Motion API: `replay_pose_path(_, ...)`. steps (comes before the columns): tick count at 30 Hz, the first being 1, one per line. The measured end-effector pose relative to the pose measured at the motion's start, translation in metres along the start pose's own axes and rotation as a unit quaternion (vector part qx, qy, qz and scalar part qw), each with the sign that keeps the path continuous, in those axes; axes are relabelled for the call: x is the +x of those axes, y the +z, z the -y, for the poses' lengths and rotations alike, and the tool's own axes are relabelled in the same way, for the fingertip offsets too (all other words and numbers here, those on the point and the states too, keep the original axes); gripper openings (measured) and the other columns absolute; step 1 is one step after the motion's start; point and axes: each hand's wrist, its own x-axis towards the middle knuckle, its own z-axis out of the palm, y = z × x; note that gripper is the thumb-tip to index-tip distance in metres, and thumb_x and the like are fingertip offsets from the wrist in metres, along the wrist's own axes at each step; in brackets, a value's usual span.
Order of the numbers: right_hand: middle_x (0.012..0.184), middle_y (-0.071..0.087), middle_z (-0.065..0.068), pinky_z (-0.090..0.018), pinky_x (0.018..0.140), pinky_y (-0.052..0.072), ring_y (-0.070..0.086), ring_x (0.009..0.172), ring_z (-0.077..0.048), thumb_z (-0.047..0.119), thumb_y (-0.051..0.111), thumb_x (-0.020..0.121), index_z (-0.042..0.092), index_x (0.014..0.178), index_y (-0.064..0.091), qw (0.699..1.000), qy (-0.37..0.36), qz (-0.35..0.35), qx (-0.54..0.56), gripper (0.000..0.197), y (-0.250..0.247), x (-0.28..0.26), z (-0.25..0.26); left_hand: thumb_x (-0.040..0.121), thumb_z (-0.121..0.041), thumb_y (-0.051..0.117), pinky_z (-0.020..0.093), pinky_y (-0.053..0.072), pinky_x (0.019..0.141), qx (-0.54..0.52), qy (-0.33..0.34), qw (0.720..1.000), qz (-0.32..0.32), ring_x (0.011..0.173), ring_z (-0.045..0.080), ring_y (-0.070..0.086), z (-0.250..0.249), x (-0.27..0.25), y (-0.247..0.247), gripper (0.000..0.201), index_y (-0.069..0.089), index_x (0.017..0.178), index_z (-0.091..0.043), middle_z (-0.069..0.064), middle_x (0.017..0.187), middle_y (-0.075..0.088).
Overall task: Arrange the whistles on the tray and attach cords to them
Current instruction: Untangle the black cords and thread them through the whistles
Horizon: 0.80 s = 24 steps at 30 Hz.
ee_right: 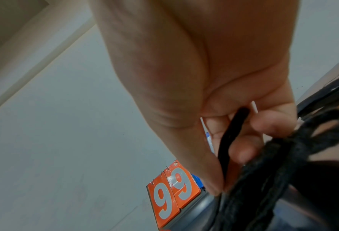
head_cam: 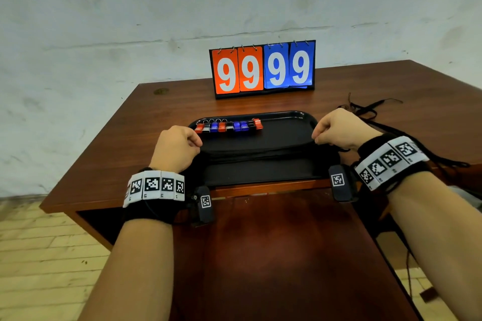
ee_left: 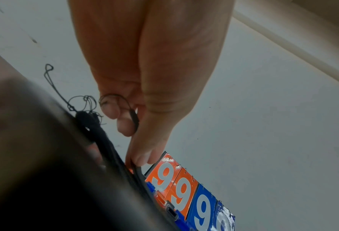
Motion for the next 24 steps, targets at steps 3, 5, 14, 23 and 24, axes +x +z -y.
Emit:
replay_pose_path(3, 0.074, 0.068, 0.007, -0.018, 0.056, 0.040, 0.060, 0.068, -0.006, 0.009, 0.077, 0.077, 0.018, 0.076, 0.076, 1.000, 0.001, 0.006, -0.020, 0.009, 0.000, 0.000, 0.003, 0.082, -0.007, 0.071, 0.031, 0.056, 0.080, 0.016, 0.001, 1.000, 0.012, 0.079, 0.015, 0.067, 0.001, 0.001, 0.000, 0.017, 0.070, 0.077, -0.023, -0.003, 0.074, 0.069)
replay_pose_path(5, 0.076, 0.069, 0.006, -0.019, 0.058, 0.042, 0.062, 0.073, -0.008, 0.010, 0.078, 0.076, 0.020, 0.074, 0.075, 0.999, 0.005, 0.014, -0.031, 0.011, 0.000, 0.001, 0.004, 0.082, -0.007, 0.072, 0.035, 0.056, 0.084, 0.030, -0.001, 0.999, 0.016, 0.082, 0.015, 0.067, 0.002, 0.001, 0.000, 0.019, 0.069, 0.076, -0.025, -0.005, 0.075, 0.069)
replay_pose_path(14, 0.086, 0.070, 0.008, -0.020, 0.067, 0.046, 0.064, 0.081, -0.007, 0.018, 0.078, 0.079, 0.021, 0.088, 0.076, 1.000, -0.005, 0.014, -0.004, 0.009, -0.003, -0.005, 0.016, 0.085, -0.029, 0.070, 0.046, 0.047, 0.095, 0.098, 0.016, 0.995, 0.015, 0.104, 0.022, 0.059, -0.011, 0.001, -0.002, 0.006, 0.069, 0.089, -0.032, -0.012, 0.095, 0.061)
replay_pose_path(23, 0.094, 0.068, 0.007, -0.022, 0.076, 0.045, 0.064, 0.091, -0.011, 0.023, 0.072, 0.084, 0.020, 0.100, 0.072, 0.997, -0.051, -0.019, 0.044, 0.016, -0.016, -0.017, 0.016, 0.087, -0.034, 0.066, 0.042, 0.052, 0.093, -0.004, 0.055, 0.998, 0.036, 0.097, 0.014, 0.062, -0.069, 0.007, 0.008, 0.012, 0.067, 0.099, -0.031, -0.008, 0.101, 0.067)
replay_pose_path(24, 0.097, 0.067, 0.006, -0.023, 0.077, 0.044, 0.063, 0.093, -0.012, 0.023, 0.071, 0.084, 0.020, 0.103, 0.071, 0.997, -0.054, -0.031, 0.045, 0.019, -0.022, -0.020, 0.012, 0.087, -0.033, 0.066, 0.041, 0.052, 0.092, -0.008, 0.067, 0.997, 0.042, 0.096, 0.013, 0.062, -0.082, 0.008, 0.012, 0.015, 0.066, 0.102, -0.030, -0.008, 0.101, 0.066)
